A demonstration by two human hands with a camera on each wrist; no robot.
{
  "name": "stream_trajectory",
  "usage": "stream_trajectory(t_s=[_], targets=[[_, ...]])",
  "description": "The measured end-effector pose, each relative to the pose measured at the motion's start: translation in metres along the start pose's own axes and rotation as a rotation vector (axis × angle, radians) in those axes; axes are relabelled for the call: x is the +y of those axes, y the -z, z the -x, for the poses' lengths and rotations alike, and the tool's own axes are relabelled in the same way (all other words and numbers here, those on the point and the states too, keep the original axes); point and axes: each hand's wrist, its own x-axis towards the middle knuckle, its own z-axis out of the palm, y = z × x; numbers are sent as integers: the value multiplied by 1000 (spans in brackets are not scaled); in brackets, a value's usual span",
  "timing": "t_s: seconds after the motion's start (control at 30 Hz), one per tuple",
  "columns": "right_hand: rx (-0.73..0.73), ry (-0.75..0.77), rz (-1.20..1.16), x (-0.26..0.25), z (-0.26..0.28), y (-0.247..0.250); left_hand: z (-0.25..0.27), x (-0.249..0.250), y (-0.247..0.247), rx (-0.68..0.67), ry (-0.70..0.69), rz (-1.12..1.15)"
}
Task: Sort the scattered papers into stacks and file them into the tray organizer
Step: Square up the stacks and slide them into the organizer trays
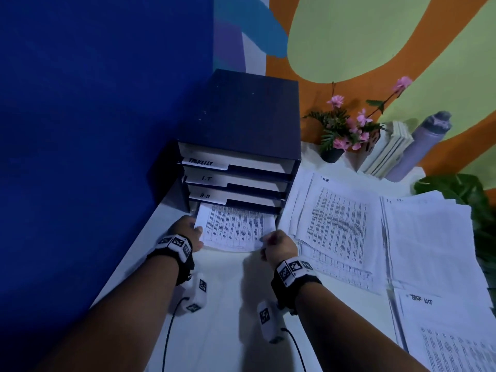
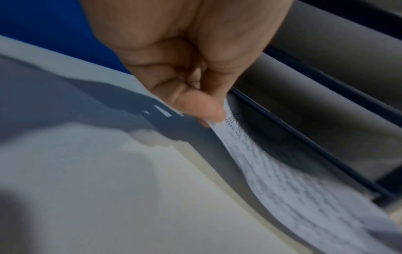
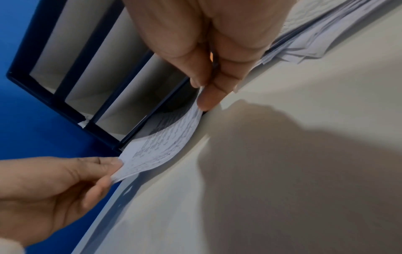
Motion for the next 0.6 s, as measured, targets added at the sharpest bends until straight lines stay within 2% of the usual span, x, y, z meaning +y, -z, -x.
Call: stream_trajectory(t_s=[0.07,0.17,0.23,0.3,0.4,0.47,0.5,0.53,0.57,0.6], targets=[[-13,30,40,-8,2,0,-10,10,-4,1,32,178],[-48,126,128,-19,5,1,-28,14,-8,16,-1,131],[-70,177,91,-22,1,-1,-36,15,-11,8,-49,27],[-93,205,123,-23,-6,-4,-37,23,-14,34,-26,-51],[-98,287,148,-31,-17,-11,-45,29,-17,37,-4,15],[-104,281,208,-33,-25,-15,-46,28,-19,7,-8,10],[-121,267,237,-35,-27,-15,-50,27,-20,-19,-70,-69],[-134,251,256,-36,-29,-15,-52,22,-22,-9,-151,-269],[-138,228,287,-38,-31,-15,-59,16,-25,-23,-185,-323],[-131,212,316,-39,-31,-14,-62,18,-23,-43,-96,-133]])
